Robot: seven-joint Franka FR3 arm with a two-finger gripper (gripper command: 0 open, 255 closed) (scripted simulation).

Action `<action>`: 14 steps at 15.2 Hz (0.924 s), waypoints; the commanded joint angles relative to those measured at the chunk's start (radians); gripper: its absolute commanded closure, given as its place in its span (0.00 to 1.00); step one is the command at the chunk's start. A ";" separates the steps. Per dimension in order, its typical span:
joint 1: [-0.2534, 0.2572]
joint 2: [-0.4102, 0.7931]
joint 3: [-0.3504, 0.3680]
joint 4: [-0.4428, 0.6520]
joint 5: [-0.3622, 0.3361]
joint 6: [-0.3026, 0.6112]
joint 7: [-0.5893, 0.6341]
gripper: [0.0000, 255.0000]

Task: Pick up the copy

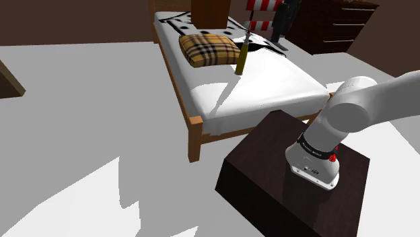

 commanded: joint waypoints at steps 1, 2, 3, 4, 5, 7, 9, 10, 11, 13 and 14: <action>0.000 0.000 0.000 0.000 0.000 0.000 0.000 0.00; -0.005 0.014 -0.016 -0.004 -0.015 0.024 -0.022 0.00; -0.011 0.030 -0.033 -0.007 -0.029 0.049 -0.044 0.00; -0.016 0.046 -0.049 -0.009 -0.042 0.073 -0.066 0.00; -0.022 0.064 -0.065 -0.009 -0.055 0.098 -0.088 0.00; -0.031 0.104 -0.098 -0.006 -0.079 0.147 -0.130 0.00; -0.040 0.148 -0.130 0.003 -0.099 0.196 -0.171 0.00; -0.045 0.171 -0.145 0.009 -0.107 0.220 -0.192 0.00; -0.049 0.195 -0.161 0.017 -0.115 0.244 -0.212 0.00; -0.055 0.247 -0.191 0.036 -0.128 0.291 -0.253 0.00; -0.058 0.274 -0.207 0.048 -0.132 0.313 -0.273 0.00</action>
